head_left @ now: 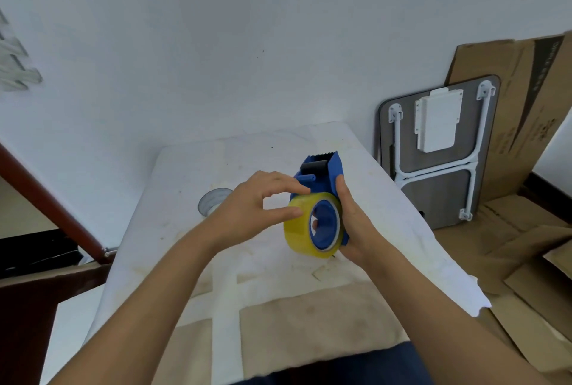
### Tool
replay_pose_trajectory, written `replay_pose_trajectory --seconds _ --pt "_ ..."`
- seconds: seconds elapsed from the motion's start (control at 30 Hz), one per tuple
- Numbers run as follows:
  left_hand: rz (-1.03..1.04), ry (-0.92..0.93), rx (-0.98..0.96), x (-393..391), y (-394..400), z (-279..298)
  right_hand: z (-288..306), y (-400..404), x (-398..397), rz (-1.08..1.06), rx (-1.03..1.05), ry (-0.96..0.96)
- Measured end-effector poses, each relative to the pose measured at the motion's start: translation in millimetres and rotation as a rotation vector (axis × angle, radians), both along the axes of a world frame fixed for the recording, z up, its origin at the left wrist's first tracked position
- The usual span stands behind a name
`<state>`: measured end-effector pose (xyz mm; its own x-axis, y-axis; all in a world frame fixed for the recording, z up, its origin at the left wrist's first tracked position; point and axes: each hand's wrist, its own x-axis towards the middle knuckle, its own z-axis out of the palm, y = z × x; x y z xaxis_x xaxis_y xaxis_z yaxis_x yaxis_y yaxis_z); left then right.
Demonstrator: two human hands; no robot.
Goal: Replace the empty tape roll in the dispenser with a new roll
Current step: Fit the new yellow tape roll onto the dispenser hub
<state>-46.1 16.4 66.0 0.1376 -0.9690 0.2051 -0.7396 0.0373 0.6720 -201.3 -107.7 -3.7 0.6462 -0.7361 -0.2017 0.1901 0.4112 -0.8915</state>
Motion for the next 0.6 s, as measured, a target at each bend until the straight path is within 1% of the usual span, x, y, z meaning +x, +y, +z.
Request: replay_pose_trajectory --seconds 0.1,0.23,0.33,0.47,0.6 --pt "-0.007 0.083 -0.043 -5.8 -1.5 -1.6 1.5 3.5 1.3 0.069 -0.025 -0.006" --pt "-0.029 0.154 -0.092 -9.0 2.8 -1.9 3.5 7.0 0.9 0.08 0.01 -0.024" --pt "-0.027 0.119 -0.084 -6.4 5.6 -3.3 2.5 6.3 -2.2 0.095 0.045 -0.041" --pt "0.008 0.01 -0.145 -9.4 4.2 -5.0 5.5 8.7 -3.2 0.123 0.024 -0.039" --pt "0.021 -0.014 -0.16 -17.0 2.9 -3.5 11.8 12.1 -4.1 0.156 0.002 -0.032"
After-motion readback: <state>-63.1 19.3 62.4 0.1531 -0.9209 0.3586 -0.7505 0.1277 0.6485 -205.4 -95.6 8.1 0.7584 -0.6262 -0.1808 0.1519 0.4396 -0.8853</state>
